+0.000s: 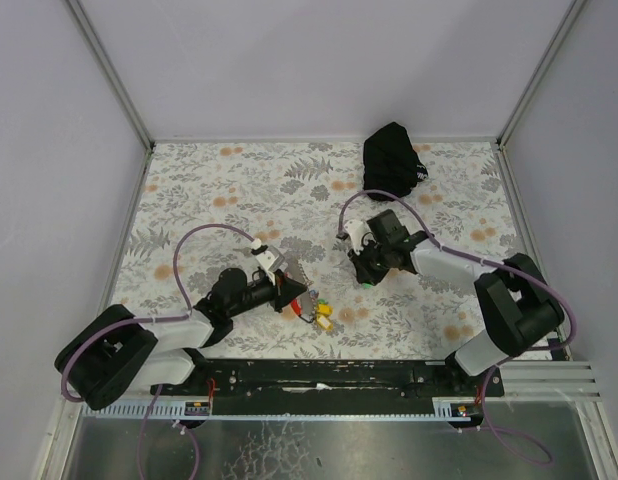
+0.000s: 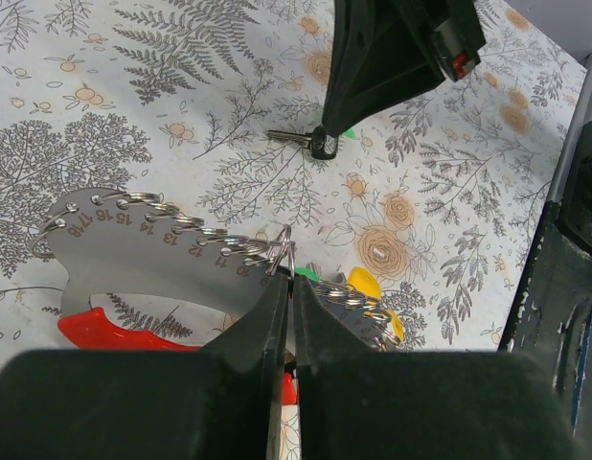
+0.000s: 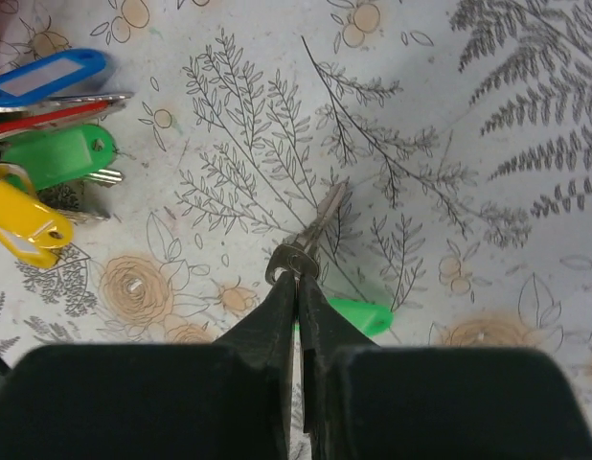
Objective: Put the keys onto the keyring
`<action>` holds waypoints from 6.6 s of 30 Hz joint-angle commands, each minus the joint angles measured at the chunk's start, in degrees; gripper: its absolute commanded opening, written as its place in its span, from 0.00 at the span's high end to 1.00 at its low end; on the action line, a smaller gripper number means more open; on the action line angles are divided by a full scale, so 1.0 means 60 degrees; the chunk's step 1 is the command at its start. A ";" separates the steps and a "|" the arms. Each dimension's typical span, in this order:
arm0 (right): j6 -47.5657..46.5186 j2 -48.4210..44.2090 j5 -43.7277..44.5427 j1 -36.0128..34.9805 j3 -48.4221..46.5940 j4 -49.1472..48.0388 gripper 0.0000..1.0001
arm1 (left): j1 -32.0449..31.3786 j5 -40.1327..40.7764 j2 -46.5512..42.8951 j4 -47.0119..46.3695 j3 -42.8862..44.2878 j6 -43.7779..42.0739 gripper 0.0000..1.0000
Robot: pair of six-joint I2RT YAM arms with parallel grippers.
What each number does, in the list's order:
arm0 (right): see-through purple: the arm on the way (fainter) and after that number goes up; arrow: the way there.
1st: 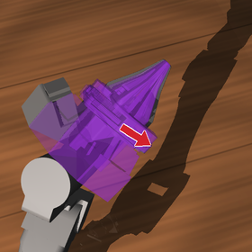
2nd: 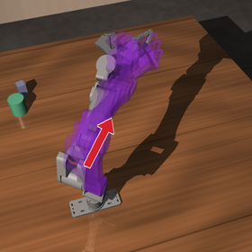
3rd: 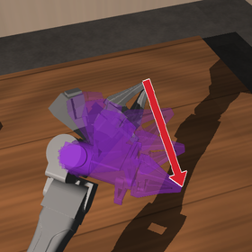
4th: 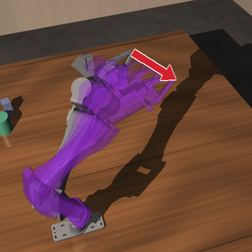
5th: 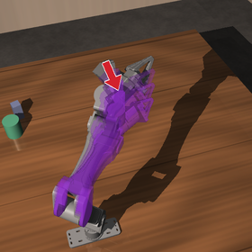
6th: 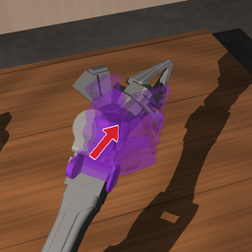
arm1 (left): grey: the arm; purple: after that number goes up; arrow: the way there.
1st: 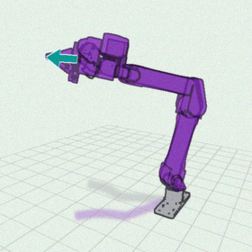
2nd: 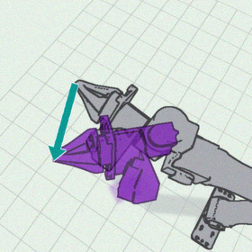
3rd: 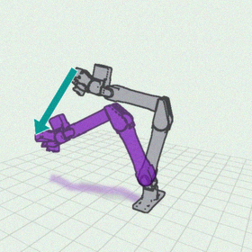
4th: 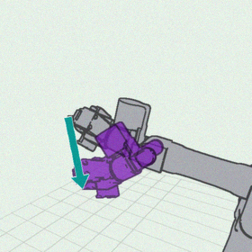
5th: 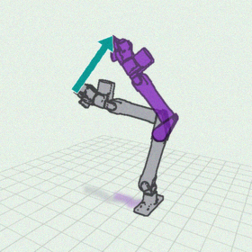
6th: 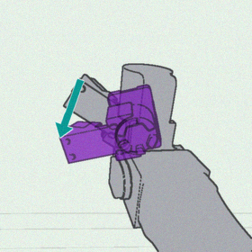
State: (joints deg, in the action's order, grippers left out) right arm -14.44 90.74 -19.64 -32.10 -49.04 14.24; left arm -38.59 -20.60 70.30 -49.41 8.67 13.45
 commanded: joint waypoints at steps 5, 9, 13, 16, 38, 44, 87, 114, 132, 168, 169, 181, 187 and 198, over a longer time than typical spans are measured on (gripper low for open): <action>0.2160 -0.1443 0.0581 -0.0343 0.0704 -0.1056 0.96 | -0.0045 -0.0179 -0.0282 -0.0419 0.0093 0.0008 1.00; 0.2544 -0.1819 0.0309 -0.0552 0.1383 -0.2717 0.96 | -0.0054 -0.0239 -0.0507 -0.0303 0.0079 -0.0044 1.00; 0.2739 -0.1750 0.0656 -0.0754 0.1866 -0.4034 0.96 | -0.0044 -0.0086 -0.0715 -0.0092 0.0083 -0.0089 1.00; 0.2796 -0.1493 0.1134 -0.0916 0.2126 -0.4692 0.96 | -0.0051 -0.0004 -0.0751 -0.0094 0.0037 -0.0076 1.00; 0.3201 -0.0809 0.2154 -0.1315 0.0528 -0.2111 0.69 | -0.0051 0.0130 -0.0702 0.0054 0.0064 -0.0135 1.00; 0.2733 -0.0253 0.2124 -0.1301 -0.0693 -0.0189 0.64 | -0.0044 0.0093 -0.0777 0.0196 0.0116 -0.0147 1.00; 0.1560 0.2553 0.0942 -0.0858 -0.3346 0.2290 0.90 | -0.0043 -0.0038 -0.0603 0.0382 0.0302 -0.0250 1.00; 0.0234 -0.3842 0.0750 -0.0861 0.3200 -0.6857 1.00 | -0.0041 -0.1504 -0.0316 0.1628 0.1469 -0.2638 1.00; 0.1167 -0.4562 0.0259 -0.0858 0.5073 -1.0369 1.00 | -0.0027 -0.2391 -0.0502 0.2634 0.2040 -0.4155 1.00; -0.0630 -0.4136 -0.3691 -0.1236 0.4463 -0.7254 1.00 | -0.0843 -0.2293 0.0564 0.1201 0.1667 -0.5015 1.00; -0.0643 -0.4117 -0.3637 -0.1262 0.4459 -0.7220 1.00 | -0.0852 -0.2281 0.0594 0.1165 0.1671 -0.5022 1.00; -0.1115 -0.3746 -0.3295 -0.1499 0.3877 -0.6097 1.00 | -0.1220 -0.1548 0.0541 0.1873 0.1901 -0.5433 1.00; -0.1277 -0.3851 -0.2865 -0.1637 0.3877 -0.5975 1.00 | -0.1516 -0.1082 0.0536 0.2269 0.2037 -0.5661 1.00; -0.1459 -0.3999 -0.2556 -0.1667 0.3844 -0.5674 1.00 | -0.1787 -0.0483 0.0194 0.2795 0.2106 -0.5875 1.00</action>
State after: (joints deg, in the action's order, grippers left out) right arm -21.91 68.01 -35.94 -41.39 -23.57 -19.49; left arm -48.75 -25.43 73.17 -31.99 19.84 -20.21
